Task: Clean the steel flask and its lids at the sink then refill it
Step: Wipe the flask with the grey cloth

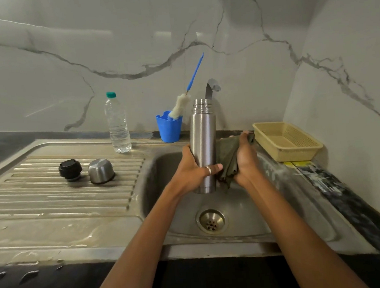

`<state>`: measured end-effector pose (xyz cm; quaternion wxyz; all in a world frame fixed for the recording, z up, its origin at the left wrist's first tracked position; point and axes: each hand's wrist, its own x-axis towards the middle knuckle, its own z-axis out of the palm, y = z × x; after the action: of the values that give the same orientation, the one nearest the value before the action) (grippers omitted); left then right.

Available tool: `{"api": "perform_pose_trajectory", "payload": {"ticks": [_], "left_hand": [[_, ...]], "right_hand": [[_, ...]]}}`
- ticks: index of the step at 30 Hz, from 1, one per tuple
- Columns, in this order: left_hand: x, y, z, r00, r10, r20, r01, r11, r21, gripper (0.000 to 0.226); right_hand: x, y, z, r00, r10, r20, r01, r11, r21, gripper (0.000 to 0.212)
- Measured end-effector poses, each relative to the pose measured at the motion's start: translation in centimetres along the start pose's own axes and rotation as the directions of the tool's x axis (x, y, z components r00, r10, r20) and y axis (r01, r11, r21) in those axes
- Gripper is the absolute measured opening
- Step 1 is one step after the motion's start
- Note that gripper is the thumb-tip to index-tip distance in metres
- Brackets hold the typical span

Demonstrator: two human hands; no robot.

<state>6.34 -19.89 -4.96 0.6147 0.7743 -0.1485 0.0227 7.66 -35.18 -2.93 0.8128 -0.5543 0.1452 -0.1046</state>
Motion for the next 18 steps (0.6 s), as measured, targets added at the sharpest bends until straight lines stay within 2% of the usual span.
{"api": "perform_pose_trajectory", "payload": {"ticks": [4,8,11,16,18], "left_hand": [[-1.3,0.7,-2.1,0.996,0.027,-0.08,-0.03,0.999,-0.034,0.084],[-2.9,1.7,-7.2,0.985,0.065,-0.16,-0.061,0.998,0.03,0.096],[-4.1,2.5,-11.7,0.967,0.089,-0.241,-0.078,0.995,0.055,0.096],[-5.9,3.4,-19.7,0.919,0.085,-0.384,-0.037,0.991,0.129,0.111],[-6.5,3.3,-22.8,0.905,0.065,-0.42,-0.007,0.99,0.138,0.108]], "right_hand": [[-1.4,0.8,1.7,0.995,0.061,0.077,-0.058,0.998,-0.036,0.08],[-2.5,0.7,3.2,0.995,0.065,0.08,-0.062,0.997,-0.042,0.069],[-3.3,1.1,4.0,0.994,0.073,0.086,-0.073,0.997,-0.012,0.064],[-5.4,2.5,7.0,0.992,0.047,0.114,-0.043,0.998,-0.038,0.059],[-6.3,2.7,8.7,0.992,0.029,0.125,-0.018,0.996,-0.085,0.06]]}}
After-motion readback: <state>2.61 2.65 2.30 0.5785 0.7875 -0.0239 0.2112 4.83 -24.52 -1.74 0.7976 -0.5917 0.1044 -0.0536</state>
